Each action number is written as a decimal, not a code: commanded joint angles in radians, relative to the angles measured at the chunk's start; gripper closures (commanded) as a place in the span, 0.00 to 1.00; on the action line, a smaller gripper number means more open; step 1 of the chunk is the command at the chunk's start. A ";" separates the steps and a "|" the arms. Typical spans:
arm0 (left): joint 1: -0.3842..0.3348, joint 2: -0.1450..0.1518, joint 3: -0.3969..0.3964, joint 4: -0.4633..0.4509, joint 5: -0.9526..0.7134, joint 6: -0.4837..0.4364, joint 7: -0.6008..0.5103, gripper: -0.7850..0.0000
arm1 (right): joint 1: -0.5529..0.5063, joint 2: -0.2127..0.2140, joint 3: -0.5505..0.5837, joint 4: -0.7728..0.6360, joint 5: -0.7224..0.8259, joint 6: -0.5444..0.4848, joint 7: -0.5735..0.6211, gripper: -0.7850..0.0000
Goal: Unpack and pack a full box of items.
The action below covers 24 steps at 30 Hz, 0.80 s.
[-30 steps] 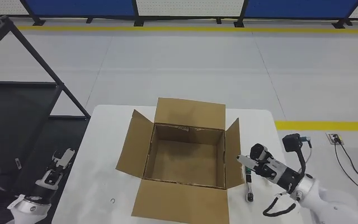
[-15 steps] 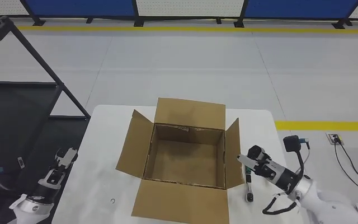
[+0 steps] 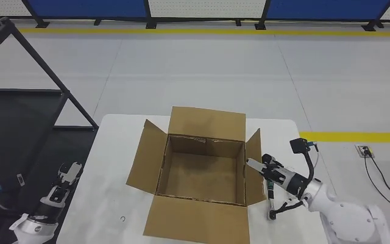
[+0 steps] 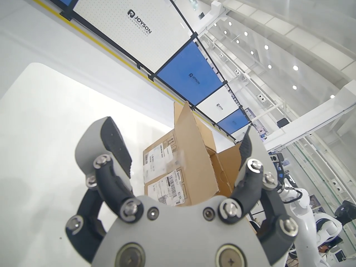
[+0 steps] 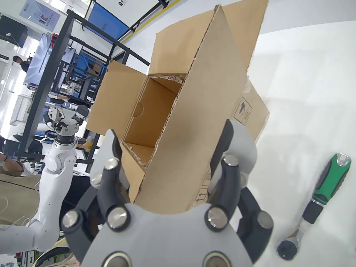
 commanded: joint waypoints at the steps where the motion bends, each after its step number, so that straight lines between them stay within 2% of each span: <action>1: 0.002 0.000 -0.002 -0.001 -0.003 -0.002 0.003 0.00 | 0.006 0.002 -0.010 -0.002 -0.004 0.005 0.005 0.68; 12: 0.007 0.002 -0.006 -0.003 -0.004 -0.009 0.009 0.00 | 0.036 0.011 -0.055 -0.003 -0.011 0.019 0.016 0.68; 24: 0.004 0.004 -0.009 -0.003 -0.009 -0.011 0.014 0.00 | 0.048 0.020 -0.058 -0.013 0.000 0.041 -0.001 0.52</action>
